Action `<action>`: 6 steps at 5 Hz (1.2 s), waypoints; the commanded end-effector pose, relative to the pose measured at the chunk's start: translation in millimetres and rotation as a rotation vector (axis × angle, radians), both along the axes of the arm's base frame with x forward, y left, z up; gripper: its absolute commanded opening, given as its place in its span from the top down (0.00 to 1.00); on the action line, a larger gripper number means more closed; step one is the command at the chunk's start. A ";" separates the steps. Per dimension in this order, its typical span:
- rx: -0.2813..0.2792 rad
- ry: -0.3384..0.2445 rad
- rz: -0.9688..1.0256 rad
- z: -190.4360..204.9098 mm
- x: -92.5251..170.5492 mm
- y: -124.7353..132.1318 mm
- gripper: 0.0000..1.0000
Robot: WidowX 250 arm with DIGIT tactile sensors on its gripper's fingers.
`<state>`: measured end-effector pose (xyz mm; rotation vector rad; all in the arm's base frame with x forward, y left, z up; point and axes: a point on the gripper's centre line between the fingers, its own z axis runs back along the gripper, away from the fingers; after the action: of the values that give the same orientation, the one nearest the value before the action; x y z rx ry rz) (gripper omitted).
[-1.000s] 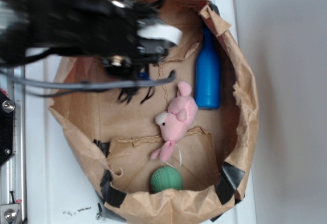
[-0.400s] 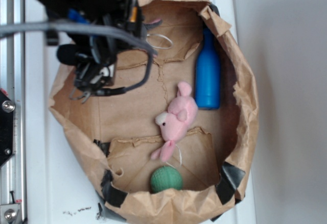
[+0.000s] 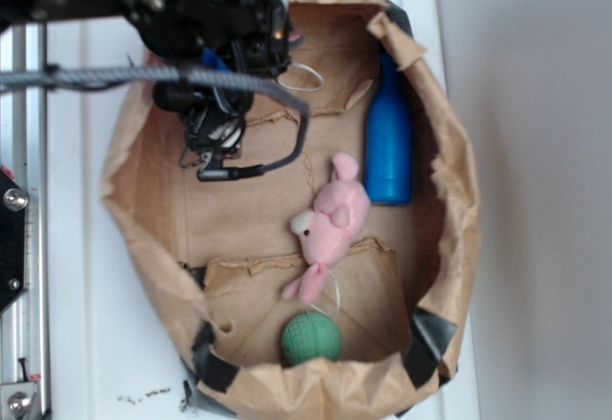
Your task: Grab the gray animal.
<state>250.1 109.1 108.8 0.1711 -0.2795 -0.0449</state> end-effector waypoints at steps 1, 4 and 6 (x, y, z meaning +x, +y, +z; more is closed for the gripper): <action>0.144 -0.009 0.006 -27.9 8.9 -6.3 0.00; 0.130 0.055 -0.012 -82.1 24.5 31.7 0.00; 0.128 0.014 0.009 -68.2 19.7 22.9 1.00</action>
<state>272.8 133.6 30.5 0.2954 -0.2466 -0.0753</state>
